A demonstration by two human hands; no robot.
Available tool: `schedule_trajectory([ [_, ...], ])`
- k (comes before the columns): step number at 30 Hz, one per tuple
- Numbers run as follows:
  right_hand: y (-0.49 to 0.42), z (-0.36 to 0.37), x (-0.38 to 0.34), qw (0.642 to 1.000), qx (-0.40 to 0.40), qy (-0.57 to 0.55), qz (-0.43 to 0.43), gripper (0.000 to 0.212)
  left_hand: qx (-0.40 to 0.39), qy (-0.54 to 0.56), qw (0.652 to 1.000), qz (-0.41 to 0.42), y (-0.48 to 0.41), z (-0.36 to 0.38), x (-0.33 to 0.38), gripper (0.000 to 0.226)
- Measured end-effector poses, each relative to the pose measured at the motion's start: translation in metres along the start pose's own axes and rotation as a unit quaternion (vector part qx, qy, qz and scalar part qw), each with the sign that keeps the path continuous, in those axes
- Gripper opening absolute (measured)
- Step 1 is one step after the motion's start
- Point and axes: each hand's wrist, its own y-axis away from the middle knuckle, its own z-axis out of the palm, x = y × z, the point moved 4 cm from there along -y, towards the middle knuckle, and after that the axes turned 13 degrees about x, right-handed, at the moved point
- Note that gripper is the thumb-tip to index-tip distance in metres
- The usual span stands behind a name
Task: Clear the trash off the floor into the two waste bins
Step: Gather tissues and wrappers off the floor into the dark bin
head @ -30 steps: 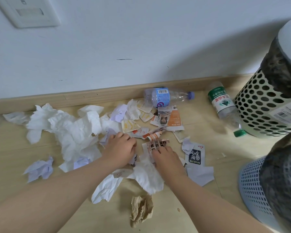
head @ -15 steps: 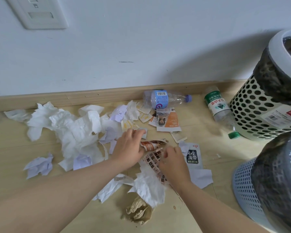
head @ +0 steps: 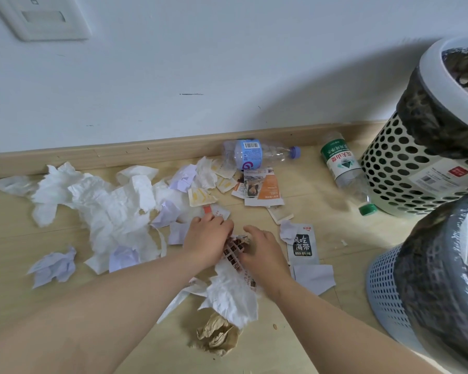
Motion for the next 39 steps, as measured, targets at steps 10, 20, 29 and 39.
schedule_trajectory([
  [10,-0.005,-0.009,-0.019,0.998,0.051,-0.036,-0.016,0.013,-0.049,0.209,0.973,-0.083,0.002,-0.010,-0.027,0.025],
  [20,-0.023,-0.043,-0.001,0.942,0.132,-0.251,0.180,0.022,-0.013,0.461,0.853,-0.244,-0.012,-0.052,-0.012,0.026],
  [29,-0.019,-0.039,-0.014,0.910,0.016,-0.371,0.183,0.013,-0.031,0.448,0.849,-0.277,-0.007,-0.038,-0.002,0.020],
  [39,0.000,-0.020,0.019,0.950,-0.026,0.295,-0.095,0.049,-0.040,0.409,0.861,-0.299,0.007,-0.023,-0.013,0.017],
])
